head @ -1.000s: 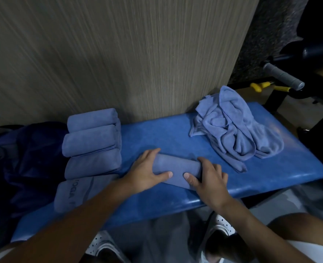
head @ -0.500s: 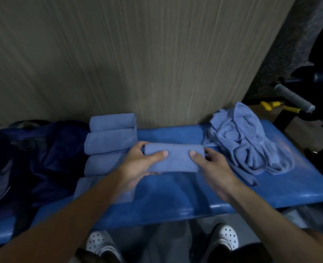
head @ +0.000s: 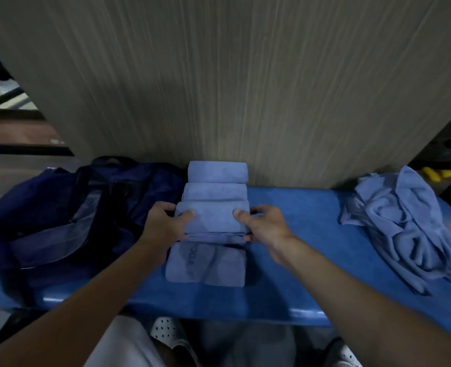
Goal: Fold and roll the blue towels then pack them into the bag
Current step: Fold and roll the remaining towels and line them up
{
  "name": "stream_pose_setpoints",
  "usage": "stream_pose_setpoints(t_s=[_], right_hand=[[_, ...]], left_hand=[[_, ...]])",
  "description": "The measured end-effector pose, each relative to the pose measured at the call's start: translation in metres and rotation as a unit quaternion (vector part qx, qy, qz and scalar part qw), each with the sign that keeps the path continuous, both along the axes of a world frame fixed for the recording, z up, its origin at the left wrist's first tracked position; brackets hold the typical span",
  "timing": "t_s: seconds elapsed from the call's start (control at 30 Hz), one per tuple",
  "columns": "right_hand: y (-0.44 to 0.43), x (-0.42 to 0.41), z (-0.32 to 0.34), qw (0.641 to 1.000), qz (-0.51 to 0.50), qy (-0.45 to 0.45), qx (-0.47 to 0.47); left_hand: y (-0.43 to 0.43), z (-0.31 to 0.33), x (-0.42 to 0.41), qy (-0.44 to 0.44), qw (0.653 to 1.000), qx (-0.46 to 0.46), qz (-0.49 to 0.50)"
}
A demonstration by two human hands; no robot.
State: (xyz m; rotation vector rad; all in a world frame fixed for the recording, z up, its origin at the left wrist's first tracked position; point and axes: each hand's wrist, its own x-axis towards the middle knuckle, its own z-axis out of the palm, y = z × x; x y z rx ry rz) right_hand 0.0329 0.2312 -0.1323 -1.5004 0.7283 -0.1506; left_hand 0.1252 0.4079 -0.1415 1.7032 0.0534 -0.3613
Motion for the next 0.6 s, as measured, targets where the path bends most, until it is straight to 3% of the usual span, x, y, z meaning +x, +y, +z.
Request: stream_pose_setpoints(t_s=[0.33, 0.5, 0.57, 0.6], right_hand=[[0.010, 0.011, -0.019, 0.994, -0.040, 0.029, -0.100], [0.009, 0.009, -0.018, 0.988, -0.054, 0.033, -0.138], [0.008, 0.009, -0.021, 0.987, -0.052, 0.035, -0.149], [0.008, 0.009, -0.023, 0.986, -0.051, 0.037, -0.152]], left_hand=[[0.005, -0.024, 0.001, -0.151, 0.978, 0.140, -0.040], [0.007, -0.022, -0.008, -0.225, 0.957, 0.160, -0.084], [0.006, -0.022, -0.013, -0.312, 0.923, 0.202, -0.096], [0.006, -0.022, -0.016, -0.381, 0.884, 0.250, -0.103]])
